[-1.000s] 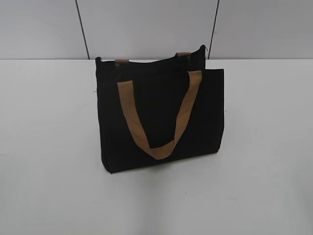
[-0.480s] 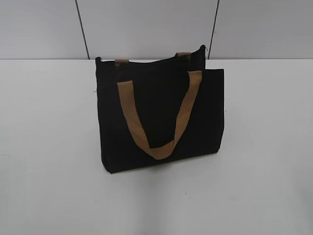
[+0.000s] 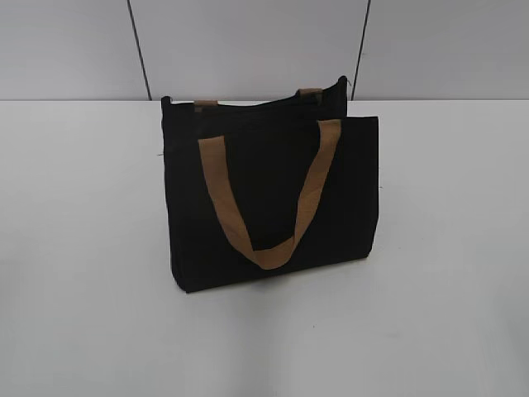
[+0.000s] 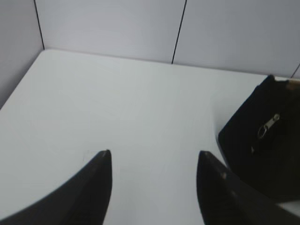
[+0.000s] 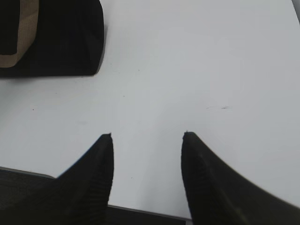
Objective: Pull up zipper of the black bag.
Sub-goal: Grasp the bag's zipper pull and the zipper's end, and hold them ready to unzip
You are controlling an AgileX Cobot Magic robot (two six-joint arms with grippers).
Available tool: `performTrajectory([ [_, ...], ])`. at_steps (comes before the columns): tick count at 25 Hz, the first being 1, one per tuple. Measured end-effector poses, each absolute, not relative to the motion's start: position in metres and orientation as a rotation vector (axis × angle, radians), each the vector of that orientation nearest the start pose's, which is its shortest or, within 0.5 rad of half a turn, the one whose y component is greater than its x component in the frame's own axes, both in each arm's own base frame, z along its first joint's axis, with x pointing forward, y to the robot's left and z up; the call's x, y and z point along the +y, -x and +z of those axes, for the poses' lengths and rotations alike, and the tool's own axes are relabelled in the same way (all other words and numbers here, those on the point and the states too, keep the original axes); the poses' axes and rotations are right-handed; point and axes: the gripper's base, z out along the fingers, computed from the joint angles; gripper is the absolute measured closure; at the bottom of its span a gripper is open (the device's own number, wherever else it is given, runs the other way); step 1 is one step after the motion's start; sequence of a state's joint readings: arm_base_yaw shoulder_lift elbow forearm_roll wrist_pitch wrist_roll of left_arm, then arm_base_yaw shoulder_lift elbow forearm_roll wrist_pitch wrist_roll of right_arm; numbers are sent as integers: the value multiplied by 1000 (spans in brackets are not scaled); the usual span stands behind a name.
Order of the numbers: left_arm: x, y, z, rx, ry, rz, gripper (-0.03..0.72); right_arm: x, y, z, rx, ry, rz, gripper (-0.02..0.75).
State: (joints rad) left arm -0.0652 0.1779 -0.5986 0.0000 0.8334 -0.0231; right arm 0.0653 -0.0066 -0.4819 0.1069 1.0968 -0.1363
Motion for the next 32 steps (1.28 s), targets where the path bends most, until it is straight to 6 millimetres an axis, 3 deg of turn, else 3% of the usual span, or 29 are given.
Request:
performTrajectory([
  [8, -8, -70, 349, 1685, -107, -86, 252, 8, 6, 270, 2077, 217, 86, 367],
  [15, -23, -117, 346, 1668, -195, -114, 252, 8, 6, 270, 2077, 217, 86, 367],
  [18, -32, -137, 333, 1620, -222, -137, 252, 8, 6, 270, 2077, 217, 86, 367],
  [27, -44, -171, 250, 1651, -245, -177, 252, 8, 6, 270, 2077, 217, 86, 367],
  [32, -50, -188, 227, 1688, -231, -220, 252, 8, 6, 270, 2077, 217, 86, 367],
])
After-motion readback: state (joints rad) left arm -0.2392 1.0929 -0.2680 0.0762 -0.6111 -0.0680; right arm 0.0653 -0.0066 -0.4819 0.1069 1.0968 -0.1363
